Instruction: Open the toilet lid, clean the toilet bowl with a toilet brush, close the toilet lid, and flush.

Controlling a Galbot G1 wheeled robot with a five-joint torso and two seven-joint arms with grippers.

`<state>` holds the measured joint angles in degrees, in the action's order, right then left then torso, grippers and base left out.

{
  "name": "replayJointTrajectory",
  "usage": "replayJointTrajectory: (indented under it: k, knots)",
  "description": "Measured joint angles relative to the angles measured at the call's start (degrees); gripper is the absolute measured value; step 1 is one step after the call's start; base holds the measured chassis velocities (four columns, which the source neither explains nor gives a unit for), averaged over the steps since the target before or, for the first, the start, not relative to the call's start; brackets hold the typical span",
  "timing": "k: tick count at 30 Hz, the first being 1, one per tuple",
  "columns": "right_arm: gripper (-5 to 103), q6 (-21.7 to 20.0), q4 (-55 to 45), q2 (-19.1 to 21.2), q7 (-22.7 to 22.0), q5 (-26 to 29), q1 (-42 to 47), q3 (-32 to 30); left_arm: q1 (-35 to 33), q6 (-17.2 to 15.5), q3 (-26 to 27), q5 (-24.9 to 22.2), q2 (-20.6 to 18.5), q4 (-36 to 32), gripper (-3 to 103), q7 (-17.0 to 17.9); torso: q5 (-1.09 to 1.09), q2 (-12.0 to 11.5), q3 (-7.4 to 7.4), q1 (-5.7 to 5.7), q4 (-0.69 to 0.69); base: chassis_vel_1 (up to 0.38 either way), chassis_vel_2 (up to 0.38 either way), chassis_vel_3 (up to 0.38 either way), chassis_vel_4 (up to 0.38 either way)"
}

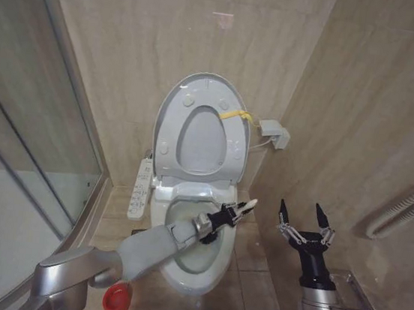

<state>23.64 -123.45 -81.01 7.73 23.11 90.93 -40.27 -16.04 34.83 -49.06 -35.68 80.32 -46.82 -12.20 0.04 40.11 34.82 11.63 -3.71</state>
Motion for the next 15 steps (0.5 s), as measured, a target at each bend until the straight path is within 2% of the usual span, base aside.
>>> replayJointTrajectory:
  k: [2, 3, 5, 7, 8, 9, 10, 12, 15]
  knots:
    - [100, 0.06, -0.38, 0.26, 0.03, 0.01, 0.37, -0.08, -1.37, 2.48, 1.17, 2.41, 0.69, 6.57, 19, -1.32, -0.01, 0.01, -0.01, -0.01, 0.10, 0.000, 0.000, 0.000, 0.000]
    - [100, 0.06, -0.50, 0.41, 0.05, 0.10, 0.38, -0.16, -1.67, 2.87, 1.86, 2.83, 1.57, 7.86, 19, -1.37, -0.03, 0.01, -0.02, -0.01, 0.06, 0.000, 0.000, 0.000, 0.000]
    - [100, 0.06, -0.53, 0.58, 0.05, 0.25, 0.33, -0.36, -1.65, 2.63, 1.63, 2.55, 1.95, 7.41, 19, -0.98, -0.04, 0.01, -0.02, -0.02, 0.05, 0.000, 0.000, 0.000, 0.000]
    - [100, 0.01, -0.45, 0.76, 0.03, 0.41, 0.06, -0.76, -0.76, 0.95, 0.72, 1.09, 2.56, 3.11, 19, 0.75, 0.02, -0.01, 0.01, 0.01, 0.10, 0.000, 0.000, 0.000, 0.000]
    - [100, 0.01, -0.45, 0.76, 0.03, 0.41, 0.06, -0.76, -0.76, 0.95, 0.72, 1.09, 2.56, 3.11, 19, 0.75, 0.02, -0.01, 0.01, 0.01, 0.10, 0.000, 0.000, 0.000, 0.000]
    - [100, -0.02, -0.44, 0.81, 0.02, 0.54, 0.02, -0.96, 0.08, -0.11, -0.04, -0.20, 2.79, -1.16, 19, 2.23, -0.03, 0.00, -0.01, 0.00, -0.02, 0.000, 0.000, 0.000, 0.000]
    - [100, -0.03, -0.43, 0.81, 0.01, 0.64, 0.04, -1.08, 0.37, -0.46, -0.63, -0.80, 2.27, -3.32, 19, 2.78, -0.04, 0.01, -0.02, 0.00, -0.07, 0.000, 0.000, 0.000, 0.000]
    - [100, -0.03, -0.46, 0.80, 0.00, 0.72, 0.07, -1.19, 0.22, -0.43, -1.38, -0.76, 0.83, -2.66, 19, 2.51, -0.01, 0.00, -0.01, 0.00, -0.04, 0.000, 0.000, 0.000, 0.000]
    - [100, -0.07, -0.79, 0.75, -0.01, 0.92, 0.11, -1.22, -0.21, 0.91, -1.56, 0.40, -0.50, 1.81, 19, 1.03, 0.00, 0.00, 0.00, 0.00, 0.08, 0.000, 0.000, 0.000, 0.000]
